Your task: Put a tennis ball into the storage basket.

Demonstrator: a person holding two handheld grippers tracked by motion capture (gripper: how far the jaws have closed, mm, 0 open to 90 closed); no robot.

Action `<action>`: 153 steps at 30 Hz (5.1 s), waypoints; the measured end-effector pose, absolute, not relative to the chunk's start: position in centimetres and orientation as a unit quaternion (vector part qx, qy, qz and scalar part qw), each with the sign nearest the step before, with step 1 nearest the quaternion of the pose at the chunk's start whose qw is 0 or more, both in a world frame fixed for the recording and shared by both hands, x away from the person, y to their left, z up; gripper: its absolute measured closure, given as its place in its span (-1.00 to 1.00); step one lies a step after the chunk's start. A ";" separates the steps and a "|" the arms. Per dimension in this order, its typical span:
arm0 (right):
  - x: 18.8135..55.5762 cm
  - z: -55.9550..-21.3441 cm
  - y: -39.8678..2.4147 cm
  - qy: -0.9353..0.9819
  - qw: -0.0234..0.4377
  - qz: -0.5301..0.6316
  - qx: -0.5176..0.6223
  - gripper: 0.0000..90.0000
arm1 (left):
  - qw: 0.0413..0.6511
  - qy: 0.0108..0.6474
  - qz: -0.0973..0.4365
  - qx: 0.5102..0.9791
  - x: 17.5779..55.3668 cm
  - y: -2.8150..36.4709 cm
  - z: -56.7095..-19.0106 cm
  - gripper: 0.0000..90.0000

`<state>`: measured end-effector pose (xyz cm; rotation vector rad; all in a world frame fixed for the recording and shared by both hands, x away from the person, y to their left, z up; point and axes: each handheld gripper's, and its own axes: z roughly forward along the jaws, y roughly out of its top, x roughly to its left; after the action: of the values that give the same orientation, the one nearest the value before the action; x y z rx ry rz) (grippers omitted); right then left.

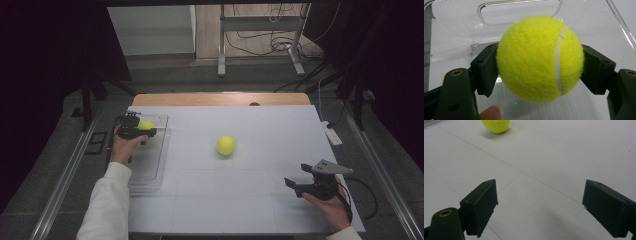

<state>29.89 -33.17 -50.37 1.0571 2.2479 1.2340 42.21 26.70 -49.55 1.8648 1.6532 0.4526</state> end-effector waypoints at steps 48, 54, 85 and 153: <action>29.7 -50.3 -33.2 0.796 0.185 0.439 0.374 -0.71 | 0.429 0.501 0.172 0.732 35.6 23.0 -45.1 -0.73; 29.6 -50.3 -33.4 0.795 0.186 0.439 0.375 -0.71 | 0.446 0.492 0.161 0.730 34.8 22.9 -44.7 -0.72; 29.5 -50.3 -33.6 0.794 0.186 0.442 0.374 -0.71 | 0.466 0.431 0.150 0.758 33.4 18.2 -43.3 -0.71; 29.6 -50.3 -33.4 0.794 0.184 0.444 0.373 -0.71 | 0.448 0.378 0.123 0.801 34.8 11.2 -44.0 -0.70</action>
<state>29.58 -33.43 -50.27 1.0509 2.2387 1.2522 34.78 11.18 -44.03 1.9822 0.9357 0.3052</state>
